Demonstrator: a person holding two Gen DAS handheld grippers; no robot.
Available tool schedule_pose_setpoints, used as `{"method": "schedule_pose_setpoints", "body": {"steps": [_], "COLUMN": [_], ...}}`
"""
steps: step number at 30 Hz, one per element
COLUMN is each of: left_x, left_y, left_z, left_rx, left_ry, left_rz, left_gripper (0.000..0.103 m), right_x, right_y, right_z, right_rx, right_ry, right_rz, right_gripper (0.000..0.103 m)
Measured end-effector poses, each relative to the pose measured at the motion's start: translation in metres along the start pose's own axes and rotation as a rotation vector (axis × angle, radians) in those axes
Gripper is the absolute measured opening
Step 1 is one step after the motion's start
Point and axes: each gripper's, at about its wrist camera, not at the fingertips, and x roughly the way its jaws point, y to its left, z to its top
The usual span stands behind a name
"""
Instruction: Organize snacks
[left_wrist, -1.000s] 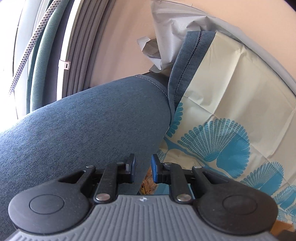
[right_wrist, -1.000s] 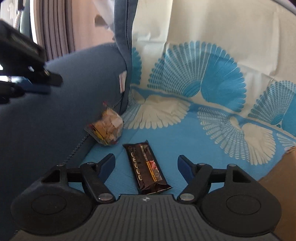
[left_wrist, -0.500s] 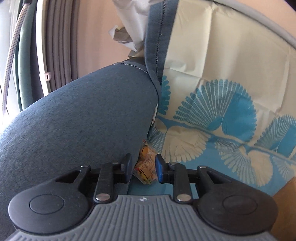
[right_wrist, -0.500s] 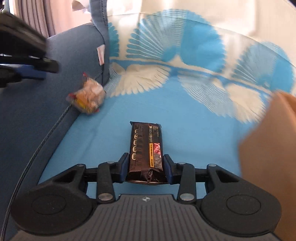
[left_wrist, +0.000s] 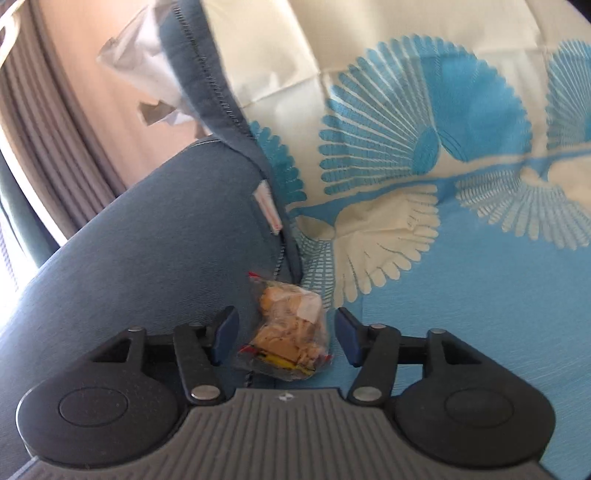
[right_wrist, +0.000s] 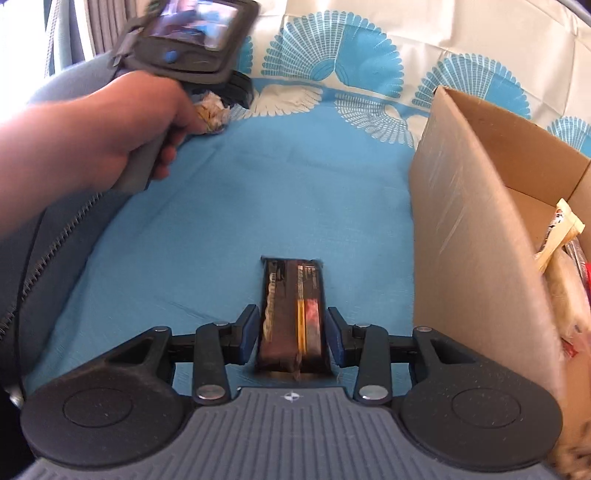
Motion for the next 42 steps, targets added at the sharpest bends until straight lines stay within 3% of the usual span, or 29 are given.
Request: {"method": "schedule_pose_setpoints", "body": {"steps": [2, 7, 9, 13, 16, 20, 27, 30, 34, 42], "left_x": [0.007, 0.023, 0.028, 0.031, 0.021, -0.012, -0.077, -0.122, -0.175, -0.252], "left_y": [-0.009, -0.023, -0.024, -0.020, -0.011, 0.002, 0.038, 0.049, 0.072, 0.055], "left_z": [-0.003, -0.005, -0.006, -0.009, -0.004, 0.004, 0.000, -0.016, -0.051, -0.123], "left_rx": [0.036, 0.111, 0.127, 0.131, 0.082, 0.014, -0.136, -0.130, -0.257, -0.308], "left_ry": [0.004, 0.014, 0.020, 0.034, 0.034, 0.026, 0.145, 0.152, 0.209, 0.227], "left_rz": [0.027, 0.115, 0.117, 0.090, 0.038, -0.049, -0.279, -0.353, -0.518, -0.610], "left_gripper": [0.075, 0.072, 0.057, 0.046, 0.042, 0.040, 0.039, 0.039, 0.039, 0.039], "right_x": [0.009, 0.021, 0.025, 0.026, 0.026, 0.025, 0.008, -0.005, -0.043, -0.094], "right_y": [0.001, 0.002, 0.003, 0.002, 0.000, -0.001, -0.011, -0.016, -0.019, -0.024], "right_z": [-0.003, -0.004, -0.004, -0.006, -0.007, -0.006, -0.002, 0.003, -0.003, -0.059], "right_rx": [0.008, 0.009, 0.008, 0.007, 0.007, 0.007, 0.065, 0.087, 0.073, 0.076], "right_ry": [0.021, 0.037, 0.035, 0.028, 0.019, 0.003, 0.025, 0.070, 0.041, -0.011], "right_rz": [-0.001, -0.001, -0.001, 0.001, 0.011, 0.015, 0.048, 0.095, 0.117, 0.122], "right_gripper": [0.043, 0.048, 0.049, 0.049, 0.041, 0.041, 0.041, 0.041, 0.041, 0.041]}}
